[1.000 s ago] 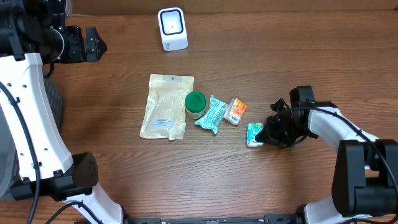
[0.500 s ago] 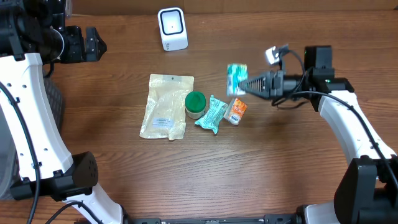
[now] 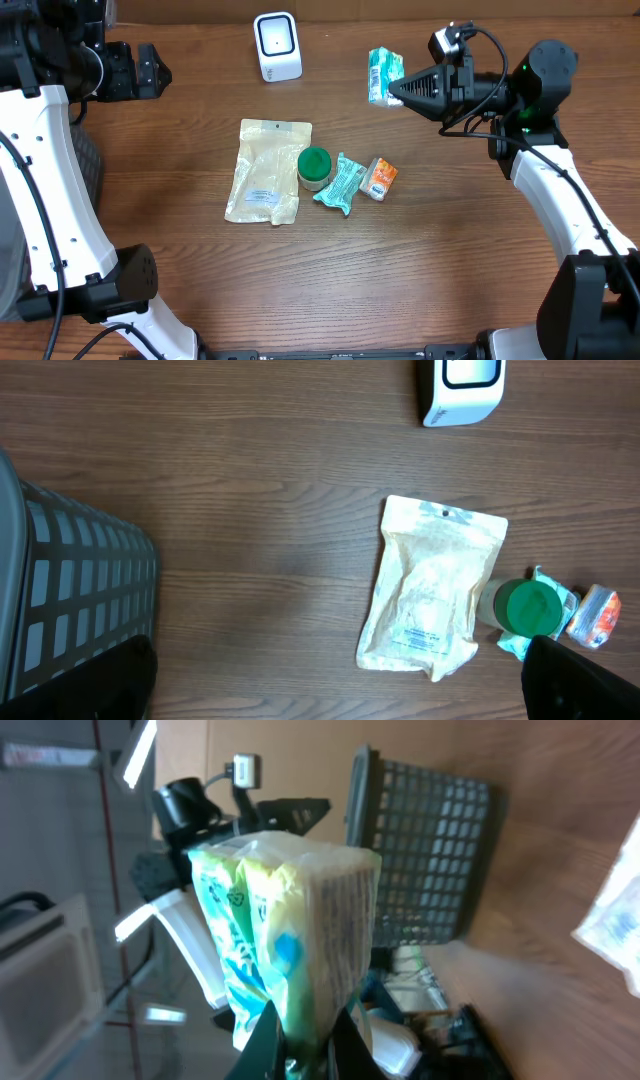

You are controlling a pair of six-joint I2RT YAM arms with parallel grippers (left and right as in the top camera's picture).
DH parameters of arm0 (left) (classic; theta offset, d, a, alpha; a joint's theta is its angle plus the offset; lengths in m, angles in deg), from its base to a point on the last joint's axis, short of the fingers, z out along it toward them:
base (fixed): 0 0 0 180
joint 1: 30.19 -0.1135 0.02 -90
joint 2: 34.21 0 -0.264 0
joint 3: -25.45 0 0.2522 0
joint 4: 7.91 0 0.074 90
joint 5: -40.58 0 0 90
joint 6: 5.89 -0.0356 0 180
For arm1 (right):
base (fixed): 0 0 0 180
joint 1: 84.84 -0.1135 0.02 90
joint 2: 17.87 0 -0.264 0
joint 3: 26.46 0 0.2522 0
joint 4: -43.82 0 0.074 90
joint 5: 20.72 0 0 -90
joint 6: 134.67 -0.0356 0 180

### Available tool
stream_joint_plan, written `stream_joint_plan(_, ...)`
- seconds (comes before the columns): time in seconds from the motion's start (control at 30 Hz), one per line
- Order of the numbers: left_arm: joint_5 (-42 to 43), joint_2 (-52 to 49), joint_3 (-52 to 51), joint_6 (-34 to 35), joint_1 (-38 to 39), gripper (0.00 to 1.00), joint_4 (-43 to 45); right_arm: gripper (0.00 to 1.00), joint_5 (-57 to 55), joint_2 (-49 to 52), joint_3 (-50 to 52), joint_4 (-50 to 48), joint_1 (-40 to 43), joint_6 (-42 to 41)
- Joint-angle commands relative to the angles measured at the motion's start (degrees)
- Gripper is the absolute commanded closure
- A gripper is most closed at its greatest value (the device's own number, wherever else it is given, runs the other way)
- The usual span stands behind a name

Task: Scan the item barcode
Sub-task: 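Lift the teal box and carry it toward the white scanner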

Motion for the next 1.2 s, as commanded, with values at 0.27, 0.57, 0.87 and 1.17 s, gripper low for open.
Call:
stream_joint_plan(0.27,-0.20,-0.13,-0.09,-0.87,-0.22,0.00,-0.09,0.96,-0.85,-0.92,-0.79,-2.69,-2.05,-1.62)
stream_joint_plan(0.57,-0.20,-0.13,-0.09,-0.87,-0.22,0.00,-0.09,0.96,0.02,3.50,-0.68,22.86,-4.26,26.16)
stream_joint_plan(0.87,-0.22,-0.13,-0.09,-0.87,-0.22,0.00,-0.09,0.96,-0.13,9.73,-0.68,28.76,-4.85,33.31)
stream_joint_plan(1.17,-0.22,-0.13,-0.09,-0.87,-0.22,0.01,-0.09,0.96,-7.72,10.19,-0.68,35.95,-5.53,43.50)
